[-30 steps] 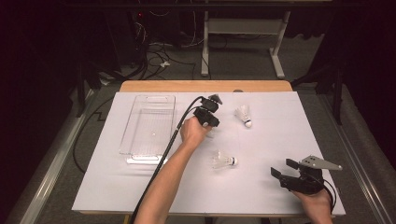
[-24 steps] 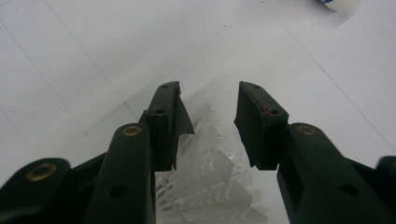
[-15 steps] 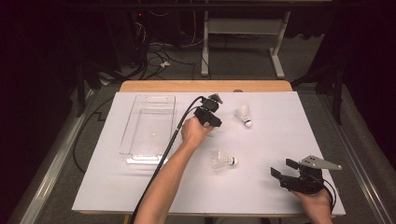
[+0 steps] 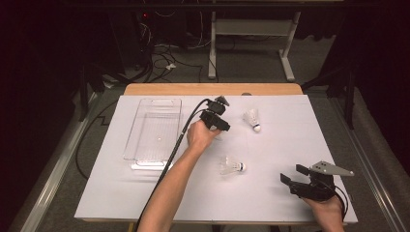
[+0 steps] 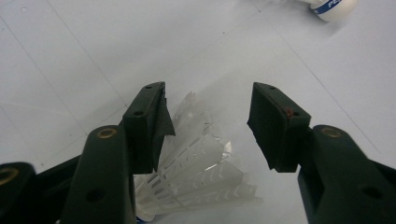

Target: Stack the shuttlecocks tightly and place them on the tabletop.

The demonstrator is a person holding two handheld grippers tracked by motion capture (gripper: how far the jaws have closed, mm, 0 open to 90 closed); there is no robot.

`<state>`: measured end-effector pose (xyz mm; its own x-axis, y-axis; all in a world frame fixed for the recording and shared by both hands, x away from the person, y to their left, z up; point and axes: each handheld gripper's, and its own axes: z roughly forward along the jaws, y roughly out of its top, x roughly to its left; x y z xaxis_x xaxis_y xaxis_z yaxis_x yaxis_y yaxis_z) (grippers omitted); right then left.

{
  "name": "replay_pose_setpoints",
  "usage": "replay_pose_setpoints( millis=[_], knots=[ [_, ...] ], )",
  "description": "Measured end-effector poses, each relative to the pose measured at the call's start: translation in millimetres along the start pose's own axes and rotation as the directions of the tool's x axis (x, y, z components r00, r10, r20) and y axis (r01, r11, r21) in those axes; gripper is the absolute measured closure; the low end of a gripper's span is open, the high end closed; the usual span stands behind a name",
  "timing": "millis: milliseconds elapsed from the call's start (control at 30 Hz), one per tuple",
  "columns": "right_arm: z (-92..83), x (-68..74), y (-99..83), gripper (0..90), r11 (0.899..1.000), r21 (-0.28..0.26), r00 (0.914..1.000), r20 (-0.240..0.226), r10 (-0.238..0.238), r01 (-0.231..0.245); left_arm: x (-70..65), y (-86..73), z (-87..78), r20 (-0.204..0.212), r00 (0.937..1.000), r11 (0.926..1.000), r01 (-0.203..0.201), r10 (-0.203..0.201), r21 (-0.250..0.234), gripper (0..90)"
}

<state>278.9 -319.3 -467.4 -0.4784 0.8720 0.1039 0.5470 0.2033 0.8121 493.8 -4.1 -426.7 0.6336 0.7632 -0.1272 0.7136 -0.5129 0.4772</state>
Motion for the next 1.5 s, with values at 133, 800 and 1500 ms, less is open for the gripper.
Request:
replay_pose_setpoints(
  millis=[133, 800, 1500],
  knots=[
    [-0.2, 0.2, 0.0, 24.5, 1.000, 0.001, 1.0000, 0.001, 0.002, -0.002, 0.2, 0.1, -0.8, 0.003, 1.0000, 1.0000, 0.008, -0.008, -0.005, 43.7],
    [-0.4, -0.1, 0.0, 24.5, 1.000, -0.001, 1.0000, -0.001, 0.000, 0.000, -1.0, -0.7, -16.8, 0.007, 0.9997, 0.9987, 0.022, -0.021, -0.046, 33.2],
    [-0.2, 0.2, -0.1, 24.5, 1.000, 0.002, 1.0000, 0.003, 0.001, -0.001, 0.4, -15.5, -35.6, 0.024, 0.9997, 0.9973, 0.005, -0.003, -0.074, 28.3]
  ],
)
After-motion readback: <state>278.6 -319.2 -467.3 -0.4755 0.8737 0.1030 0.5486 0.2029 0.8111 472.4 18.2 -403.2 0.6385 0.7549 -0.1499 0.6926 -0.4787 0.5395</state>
